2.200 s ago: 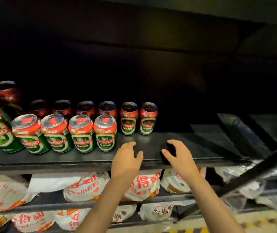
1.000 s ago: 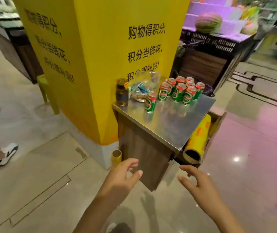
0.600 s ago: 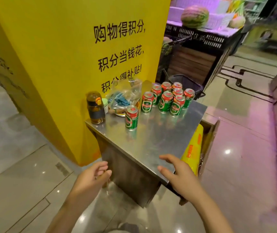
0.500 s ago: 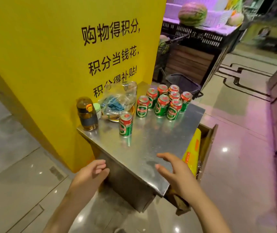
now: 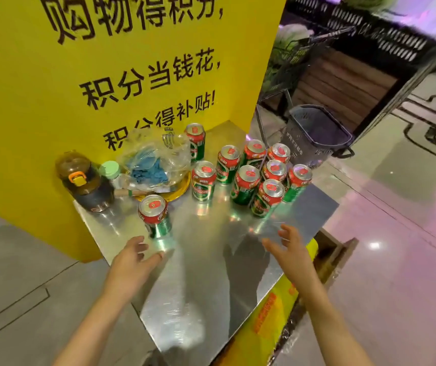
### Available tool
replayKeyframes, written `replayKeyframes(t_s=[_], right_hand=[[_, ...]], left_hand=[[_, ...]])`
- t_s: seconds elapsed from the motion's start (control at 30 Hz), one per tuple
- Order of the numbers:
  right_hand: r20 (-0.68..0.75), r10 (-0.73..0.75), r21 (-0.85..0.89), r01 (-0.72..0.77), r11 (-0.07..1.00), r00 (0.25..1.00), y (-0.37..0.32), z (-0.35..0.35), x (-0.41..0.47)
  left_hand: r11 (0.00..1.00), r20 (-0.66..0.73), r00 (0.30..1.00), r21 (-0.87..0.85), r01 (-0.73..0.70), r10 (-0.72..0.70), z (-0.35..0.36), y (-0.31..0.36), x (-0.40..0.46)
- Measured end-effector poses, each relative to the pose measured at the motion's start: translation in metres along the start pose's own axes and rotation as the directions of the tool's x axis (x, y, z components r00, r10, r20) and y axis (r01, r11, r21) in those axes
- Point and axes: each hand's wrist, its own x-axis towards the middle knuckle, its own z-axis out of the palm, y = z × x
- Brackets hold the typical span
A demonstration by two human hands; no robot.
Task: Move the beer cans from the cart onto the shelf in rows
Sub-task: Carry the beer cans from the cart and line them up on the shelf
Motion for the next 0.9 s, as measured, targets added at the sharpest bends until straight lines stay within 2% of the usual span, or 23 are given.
replayKeyframes(t_s=[0.1,0.2,0.27,0.37,0.53,0.67,0.9], right_hand=[[0.019,-0.017,-0.011,0.017,1.000,1.000,-0.003,-0.007,0.049],[-0.003,-0.056,0.072,0.056,0.996,0.998,-0.006,-0.003,0.084],[-0.056,-0.061,0.101,0.066,0.993,0.997,-0.004,0.005,0.101],[-0.082,-0.039,0.131,0.049,0.990,0.996,-0.003,0.016,0.114],[-0.128,-0.032,0.179,0.055,0.982,0.991,0.004,0.023,0.122],[-0.133,-0.036,0.160,0.058,0.985,0.990,0.004,0.020,0.127],[-0.035,-0.064,0.225,0.070,0.972,0.997,0.008,0.015,0.125]], left_hand=[[0.998,-0.121,0.992,-0.047,0.032,-0.038,0.020,0.013,0.019],[0.987,-0.238,0.970,-0.133,-0.084,0.050,0.037,0.030,0.032],[0.981,-0.316,0.944,-0.132,-0.143,0.095,0.045,0.036,0.039],[0.968,-0.387,0.920,-0.201,-0.148,0.060,0.050,0.033,0.049],[0.969,-0.438,0.897,-0.193,-0.152,0.054,0.052,0.024,0.056],[0.978,-0.426,0.904,-0.174,-0.114,0.029,0.046,0.019,0.060],[0.984,-0.411,0.911,-0.155,-0.090,0.019,0.043,0.012,0.034]])
